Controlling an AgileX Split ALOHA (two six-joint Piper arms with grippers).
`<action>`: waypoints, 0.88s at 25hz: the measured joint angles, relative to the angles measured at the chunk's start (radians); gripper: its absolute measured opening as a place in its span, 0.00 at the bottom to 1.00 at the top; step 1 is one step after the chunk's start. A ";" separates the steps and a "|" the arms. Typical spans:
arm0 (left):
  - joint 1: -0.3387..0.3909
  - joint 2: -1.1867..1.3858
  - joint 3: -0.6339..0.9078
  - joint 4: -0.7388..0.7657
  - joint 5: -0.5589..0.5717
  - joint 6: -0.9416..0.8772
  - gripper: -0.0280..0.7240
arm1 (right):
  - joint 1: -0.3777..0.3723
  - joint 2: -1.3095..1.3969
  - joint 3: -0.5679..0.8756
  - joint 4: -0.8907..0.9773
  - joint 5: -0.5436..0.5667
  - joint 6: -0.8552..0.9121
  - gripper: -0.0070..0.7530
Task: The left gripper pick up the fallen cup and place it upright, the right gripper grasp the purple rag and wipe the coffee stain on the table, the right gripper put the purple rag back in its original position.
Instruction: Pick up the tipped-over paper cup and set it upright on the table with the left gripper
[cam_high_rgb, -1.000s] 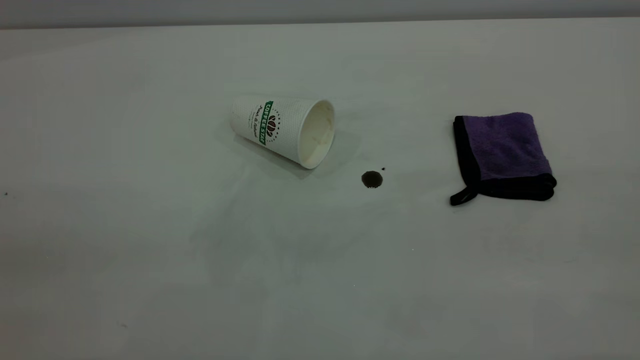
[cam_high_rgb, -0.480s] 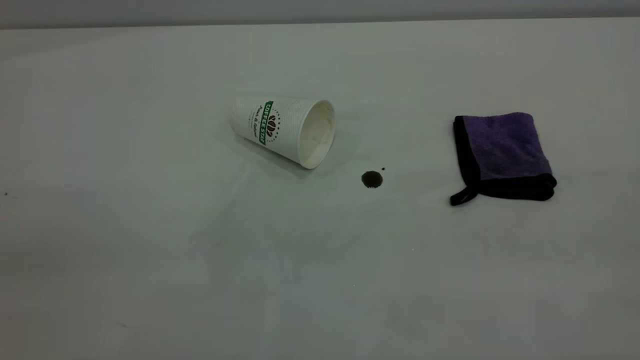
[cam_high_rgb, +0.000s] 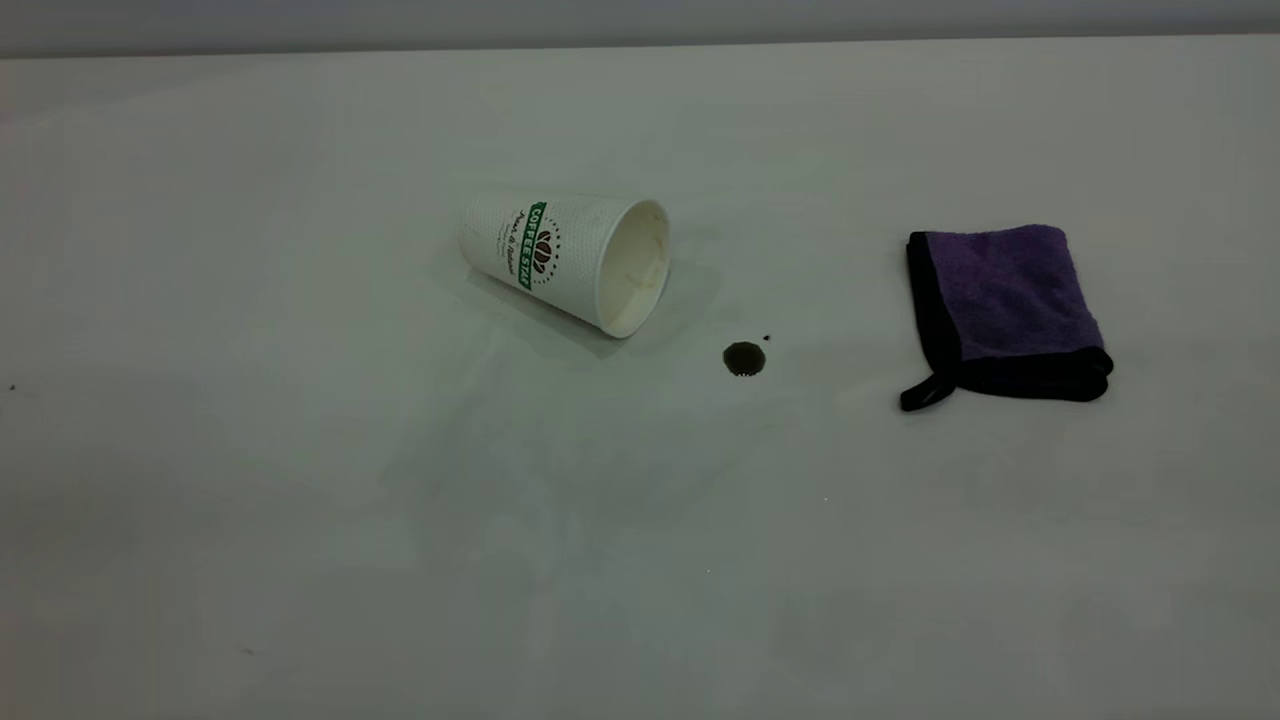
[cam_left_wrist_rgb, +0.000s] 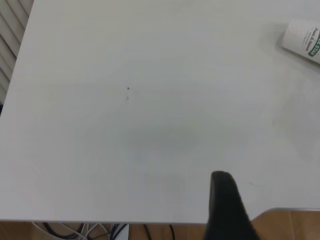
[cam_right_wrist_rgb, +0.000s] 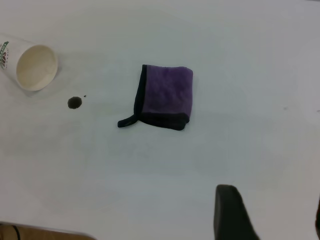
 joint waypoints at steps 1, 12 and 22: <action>0.000 0.000 0.000 0.000 0.000 0.000 0.72 | 0.000 0.000 0.000 0.000 0.000 0.000 0.59; 0.000 0.003 0.000 0.010 0.002 0.000 0.73 | 0.000 0.000 0.000 0.000 0.000 0.000 0.59; 0.000 0.364 -0.018 0.005 -0.074 0.024 0.80 | 0.000 0.000 0.000 0.000 0.000 0.000 0.59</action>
